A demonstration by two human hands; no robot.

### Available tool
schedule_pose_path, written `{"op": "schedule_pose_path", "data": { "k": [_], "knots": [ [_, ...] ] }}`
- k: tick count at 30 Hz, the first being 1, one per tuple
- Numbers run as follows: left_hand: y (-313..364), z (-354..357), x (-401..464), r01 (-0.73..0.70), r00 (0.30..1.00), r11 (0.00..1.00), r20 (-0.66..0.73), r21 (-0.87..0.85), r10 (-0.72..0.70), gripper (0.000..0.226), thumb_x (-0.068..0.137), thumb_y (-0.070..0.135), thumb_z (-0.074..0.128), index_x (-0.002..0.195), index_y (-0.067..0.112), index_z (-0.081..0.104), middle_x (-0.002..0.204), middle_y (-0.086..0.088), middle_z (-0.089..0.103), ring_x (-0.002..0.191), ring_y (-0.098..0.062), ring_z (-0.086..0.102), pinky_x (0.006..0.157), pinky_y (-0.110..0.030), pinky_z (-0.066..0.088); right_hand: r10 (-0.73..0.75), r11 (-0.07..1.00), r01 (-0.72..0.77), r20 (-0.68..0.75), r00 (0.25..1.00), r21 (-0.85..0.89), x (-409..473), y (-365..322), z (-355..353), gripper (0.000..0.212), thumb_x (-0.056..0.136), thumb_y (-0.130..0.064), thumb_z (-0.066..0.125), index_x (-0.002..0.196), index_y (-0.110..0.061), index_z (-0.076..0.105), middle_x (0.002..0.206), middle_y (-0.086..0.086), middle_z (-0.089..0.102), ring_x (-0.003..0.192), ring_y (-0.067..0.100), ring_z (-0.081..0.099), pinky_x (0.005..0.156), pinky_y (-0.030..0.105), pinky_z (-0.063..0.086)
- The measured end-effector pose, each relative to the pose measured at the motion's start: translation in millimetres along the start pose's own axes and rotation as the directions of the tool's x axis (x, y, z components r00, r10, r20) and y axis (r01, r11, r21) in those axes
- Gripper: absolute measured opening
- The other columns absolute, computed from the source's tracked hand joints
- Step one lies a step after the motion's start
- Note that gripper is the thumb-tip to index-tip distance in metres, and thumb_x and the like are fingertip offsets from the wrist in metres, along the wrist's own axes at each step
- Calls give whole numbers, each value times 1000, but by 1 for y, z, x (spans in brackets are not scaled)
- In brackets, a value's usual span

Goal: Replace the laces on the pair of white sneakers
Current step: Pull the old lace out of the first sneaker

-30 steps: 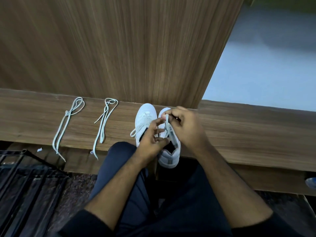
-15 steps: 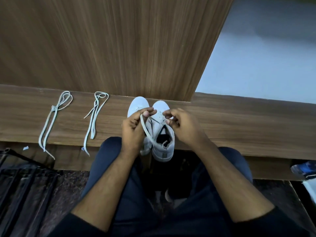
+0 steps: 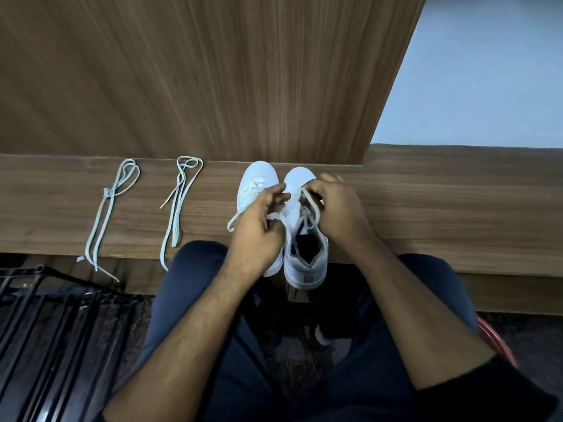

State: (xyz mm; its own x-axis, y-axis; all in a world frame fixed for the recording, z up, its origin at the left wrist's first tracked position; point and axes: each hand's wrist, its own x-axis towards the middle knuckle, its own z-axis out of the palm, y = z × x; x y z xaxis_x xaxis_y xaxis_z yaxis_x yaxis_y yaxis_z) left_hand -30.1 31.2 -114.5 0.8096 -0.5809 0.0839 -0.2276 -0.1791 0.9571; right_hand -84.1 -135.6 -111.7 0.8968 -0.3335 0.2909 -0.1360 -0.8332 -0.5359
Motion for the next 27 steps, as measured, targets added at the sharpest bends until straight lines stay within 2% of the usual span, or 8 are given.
{"op": "schedule_pose_path", "data": {
  "k": [4,8,12,15,17,20,24,27],
  "knots": [
    [-6,18,17,2,988,960,146,280,-45,39,88,0,55,123,18,60,100,12,67,87,0,66,77,-18,51,46,996,-48,31,998,79,2,1,9,6,86,-18,62,87,-19,68,80,-8,57,74,13,59,63,41,52],
    [-17,24,43,92,993,951,38,297,-108,17,89,4,65,82,20,68,70,14,64,61,4,58,63,-15,43,153,980,-157,40,987,125,20,8,6,11,81,-21,66,71,-27,63,66,-9,63,64,8,61,58,35,50],
    [-26,27,49,109,992,928,24,356,-126,12,88,10,69,76,6,68,69,-8,68,61,-7,54,59,-28,46,219,971,-220,15,976,89,29,9,4,45,87,-22,66,52,-36,42,50,-15,49,51,0,45,54,26,32],
    [-37,31,54,134,985,924,53,359,-164,12,90,14,65,78,12,65,71,-5,67,64,-12,54,66,-36,51,250,935,-264,86,964,238,26,6,11,30,93,-34,61,64,-29,57,56,-5,64,54,9,63,56,29,47],
    [-41,30,56,168,976,964,103,206,-192,11,84,22,66,74,27,64,68,10,64,69,-9,57,74,-40,55,301,784,-359,196,933,506,23,-2,9,20,98,-21,54,82,-22,67,61,3,69,52,13,64,54,27,50],
    [-43,29,54,133,974,982,167,137,-155,16,84,20,70,76,34,64,71,13,64,70,-10,59,75,-35,53,404,313,-445,306,862,839,25,-10,-6,29,105,-27,43,113,-8,64,86,13,76,66,17,66,53,25,51],
    [-43,32,49,95,978,953,153,286,-143,24,87,16,76,85,33,59,85,-3,64,72,-14,58,74,-31,51,552,57,-202,138,822,978,34,13,-10,37,103,-24,50,138,-15,45,124,11,69,102,16,65,76,26,52],
    [-42,36,46,124,981,959,114,254,-157,25,87,17,77,78,31,58,78,0,60,68,-10,55,72,-32,50,558,526,-353,-1,830,774,32,25,0,74,99,-14,57,159,-20,13,132,1,60,112,13,63,90,27,51]
  ]
}}
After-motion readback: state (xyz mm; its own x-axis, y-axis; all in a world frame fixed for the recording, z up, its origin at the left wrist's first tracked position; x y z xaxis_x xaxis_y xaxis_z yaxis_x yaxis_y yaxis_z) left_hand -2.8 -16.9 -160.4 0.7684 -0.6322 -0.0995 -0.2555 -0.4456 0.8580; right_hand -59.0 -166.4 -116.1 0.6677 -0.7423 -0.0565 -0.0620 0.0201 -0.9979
